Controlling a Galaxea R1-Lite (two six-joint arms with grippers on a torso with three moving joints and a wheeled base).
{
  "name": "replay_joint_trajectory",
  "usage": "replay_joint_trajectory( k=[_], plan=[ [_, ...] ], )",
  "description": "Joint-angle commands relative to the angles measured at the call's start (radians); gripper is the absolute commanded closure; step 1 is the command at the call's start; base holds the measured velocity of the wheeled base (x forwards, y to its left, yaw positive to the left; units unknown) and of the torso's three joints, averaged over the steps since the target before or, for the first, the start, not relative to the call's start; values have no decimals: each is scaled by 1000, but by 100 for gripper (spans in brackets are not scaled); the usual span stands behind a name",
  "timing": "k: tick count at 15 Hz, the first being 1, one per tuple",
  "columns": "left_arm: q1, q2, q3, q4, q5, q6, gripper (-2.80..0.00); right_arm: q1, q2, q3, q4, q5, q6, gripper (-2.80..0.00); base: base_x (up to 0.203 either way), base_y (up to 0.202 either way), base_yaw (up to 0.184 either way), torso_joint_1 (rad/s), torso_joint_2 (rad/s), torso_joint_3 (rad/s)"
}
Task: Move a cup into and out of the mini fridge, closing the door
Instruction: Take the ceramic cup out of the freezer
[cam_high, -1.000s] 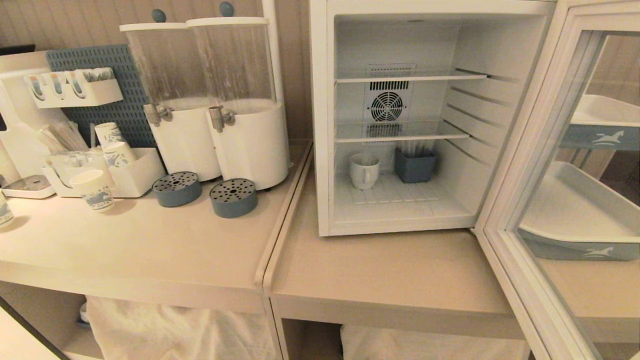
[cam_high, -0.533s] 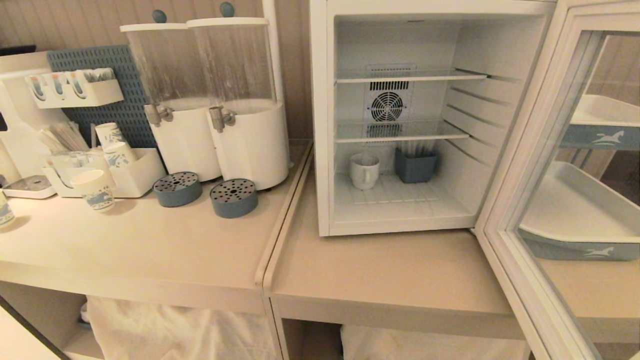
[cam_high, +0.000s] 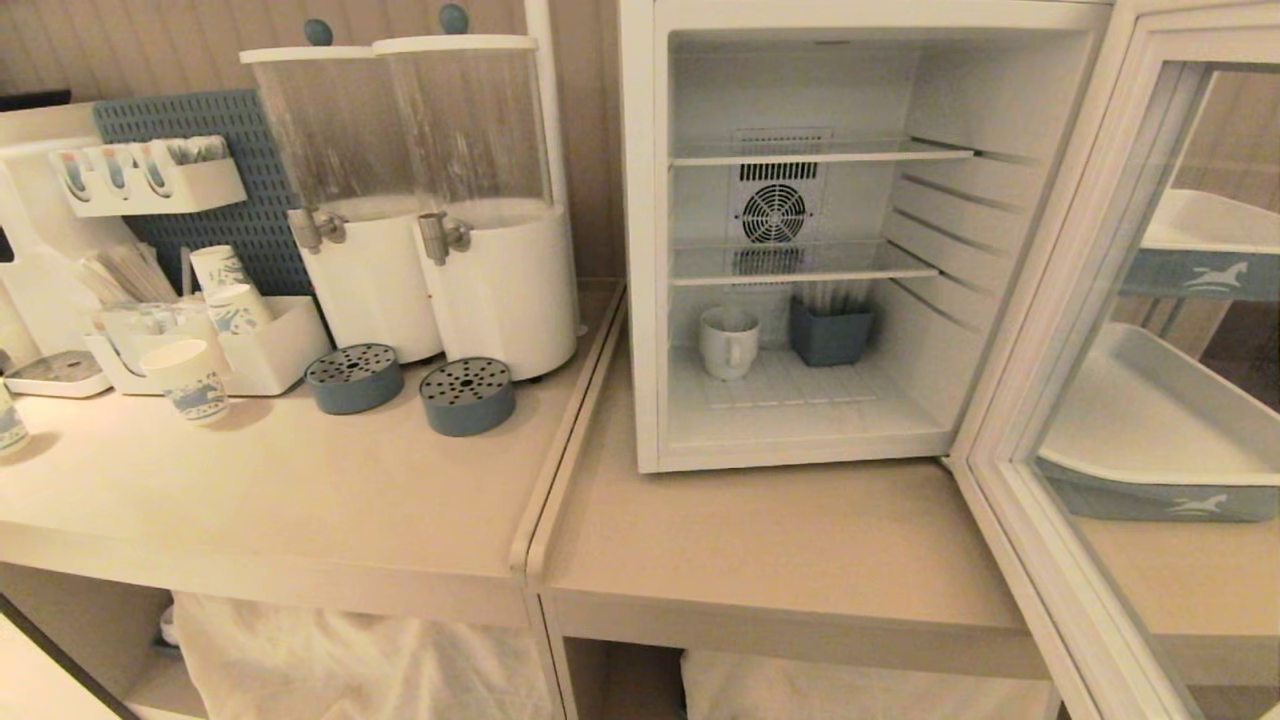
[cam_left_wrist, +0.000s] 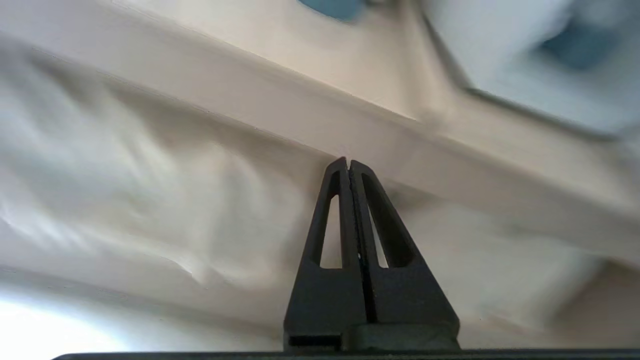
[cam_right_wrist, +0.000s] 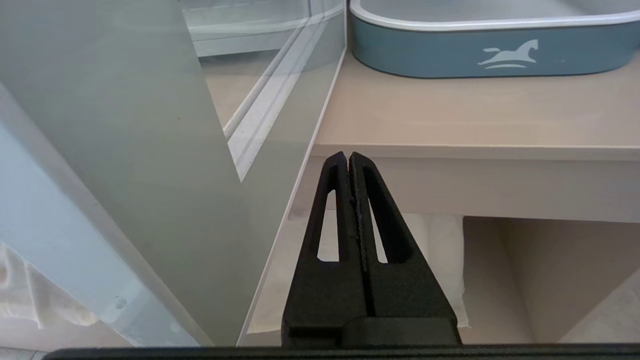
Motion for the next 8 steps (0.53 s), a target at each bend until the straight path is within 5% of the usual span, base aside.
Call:
replay_joint_trajectory(
  k=[1, 2, 5, 8],
  plan=[
    [0, -7, 177, -437, 16, 106, 0, 0, 1, 0, 0, 1, 1, 0, 0, 0, 0, 0, 0, 0],
    [0, -7, 204, -493, 20, 141, 0, 0, 1, 0, 0, 1, 1, 0, 0, 0, 0, 0, 0, 0],
    [-1, -7, 199, -381, 29, 233, 0, 0, 1, 0, 0, 1, 1, 0, 0, 0, 0, 0, 0, 0],
    [0, -7, 199, -375, 28, 231, 0, 0, 1, 0, 0, 1, 1, 0, 0, 0, 0, 0, 0, 0]
  ],
)
